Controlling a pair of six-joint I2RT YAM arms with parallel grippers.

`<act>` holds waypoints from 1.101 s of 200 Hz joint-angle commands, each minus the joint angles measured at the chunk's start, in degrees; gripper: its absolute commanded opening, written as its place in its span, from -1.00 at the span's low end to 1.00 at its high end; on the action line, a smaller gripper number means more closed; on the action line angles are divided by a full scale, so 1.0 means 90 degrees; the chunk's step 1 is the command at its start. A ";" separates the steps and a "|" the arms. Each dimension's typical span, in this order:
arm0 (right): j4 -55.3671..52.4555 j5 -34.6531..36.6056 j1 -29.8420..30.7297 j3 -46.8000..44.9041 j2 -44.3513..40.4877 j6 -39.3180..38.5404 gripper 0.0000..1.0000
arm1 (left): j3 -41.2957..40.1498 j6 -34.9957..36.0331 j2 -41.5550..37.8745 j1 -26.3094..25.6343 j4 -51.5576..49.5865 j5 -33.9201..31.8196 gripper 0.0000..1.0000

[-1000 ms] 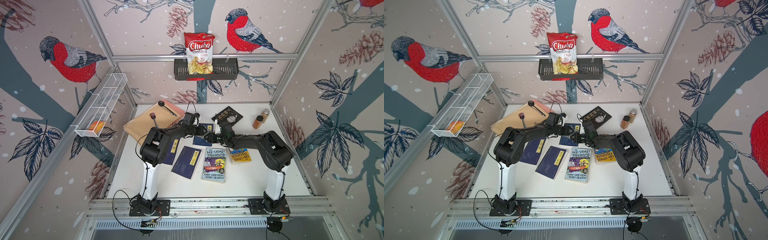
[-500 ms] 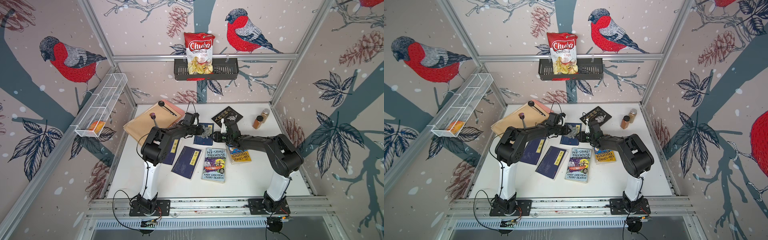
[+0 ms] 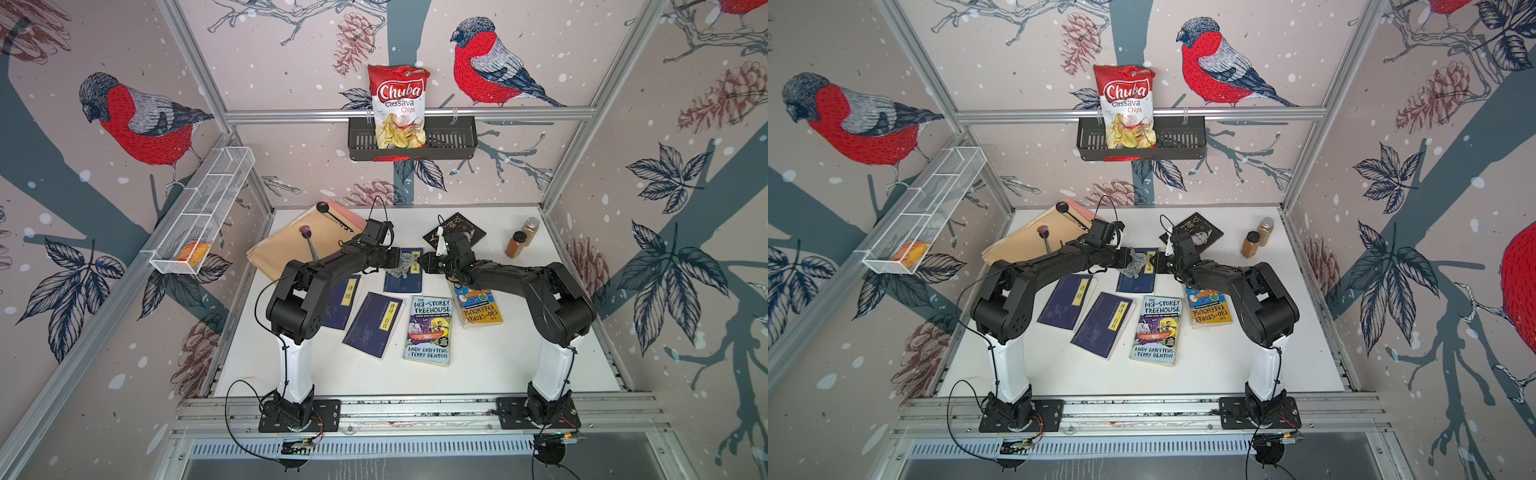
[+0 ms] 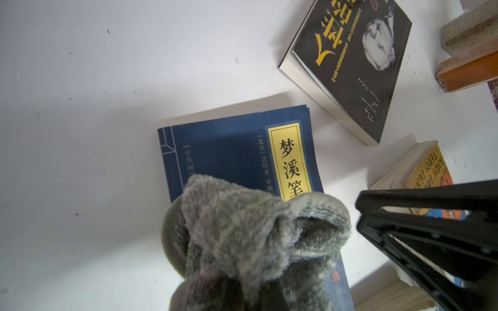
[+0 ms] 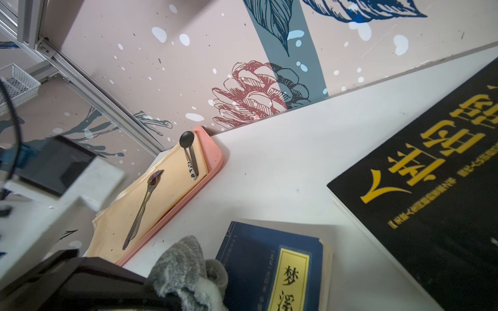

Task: Wipe the cover of the book
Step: Adjust the cleaning item on the book, then wipe the dirt from the cover of the book.

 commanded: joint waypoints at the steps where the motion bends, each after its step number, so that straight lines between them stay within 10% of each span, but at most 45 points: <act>1: -0.0166 0.0089 0.0153 0.0108 0.0113 -0.0047 -0.61 | 0.0020 0.0203 -0.0154 -0.0007 -0.0197 -0.0142 -1.00; 155: -0.0862 0.0391 0.0135 0.0252 0.0989 0.0445 -0.71 | 0.1907 0.0614 0.1850 0.0031 -0.0233 -0.1274 -1.00; 220: -0.0984 0.0466 -0.0014 0.0321 0.1149 0.0466 -0.70 | -0.1113 0.0077 0.0071 -0.0279 0.0536 -0.0678 -1.00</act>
